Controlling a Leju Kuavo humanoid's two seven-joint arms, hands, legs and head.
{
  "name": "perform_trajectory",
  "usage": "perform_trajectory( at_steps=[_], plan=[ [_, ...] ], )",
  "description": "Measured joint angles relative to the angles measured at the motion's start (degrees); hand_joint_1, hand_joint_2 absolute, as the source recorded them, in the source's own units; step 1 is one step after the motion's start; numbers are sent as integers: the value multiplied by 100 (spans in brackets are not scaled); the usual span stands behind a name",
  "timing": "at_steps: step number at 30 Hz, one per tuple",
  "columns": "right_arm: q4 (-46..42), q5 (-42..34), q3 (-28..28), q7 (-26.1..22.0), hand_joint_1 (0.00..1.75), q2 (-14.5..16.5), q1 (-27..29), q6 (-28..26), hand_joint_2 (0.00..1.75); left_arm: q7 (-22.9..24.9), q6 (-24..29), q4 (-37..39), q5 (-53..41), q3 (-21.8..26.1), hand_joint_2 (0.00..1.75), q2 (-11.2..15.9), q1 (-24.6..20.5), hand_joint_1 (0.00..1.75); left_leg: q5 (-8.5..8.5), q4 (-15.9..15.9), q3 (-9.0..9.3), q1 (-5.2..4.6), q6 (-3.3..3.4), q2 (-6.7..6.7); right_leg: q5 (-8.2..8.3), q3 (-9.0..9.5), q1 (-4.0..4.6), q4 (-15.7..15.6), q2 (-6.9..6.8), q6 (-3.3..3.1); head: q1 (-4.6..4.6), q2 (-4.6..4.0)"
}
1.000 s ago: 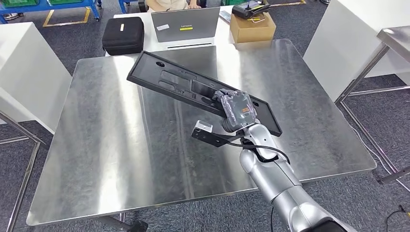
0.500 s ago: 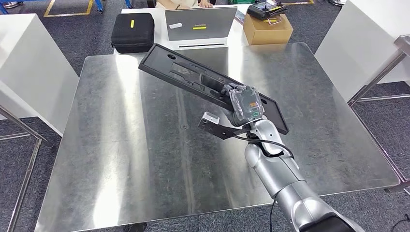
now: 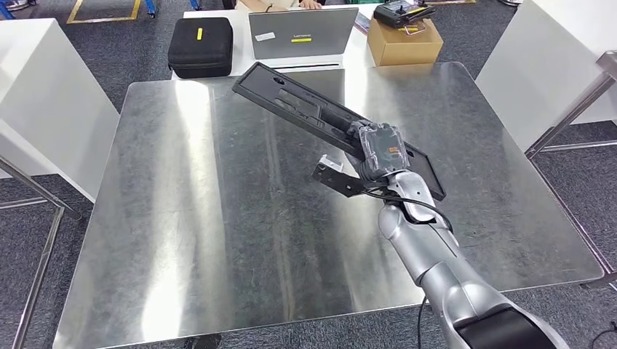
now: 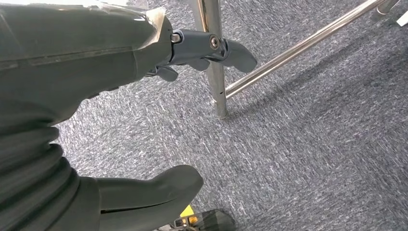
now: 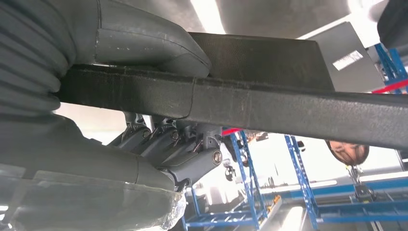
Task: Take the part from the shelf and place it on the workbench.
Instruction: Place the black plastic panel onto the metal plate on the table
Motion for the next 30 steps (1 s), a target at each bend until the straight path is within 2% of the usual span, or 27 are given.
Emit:
perform_trajectory(
  at_steps=[30],
  plan=[
    [374,-1,-66,-137,150,199,5,26,175,82,-158,0,80,11,175,26,9,0,16,-26,18,13,14,11,-1,-20,21,34,1,-1,-15,0]
  ],
)
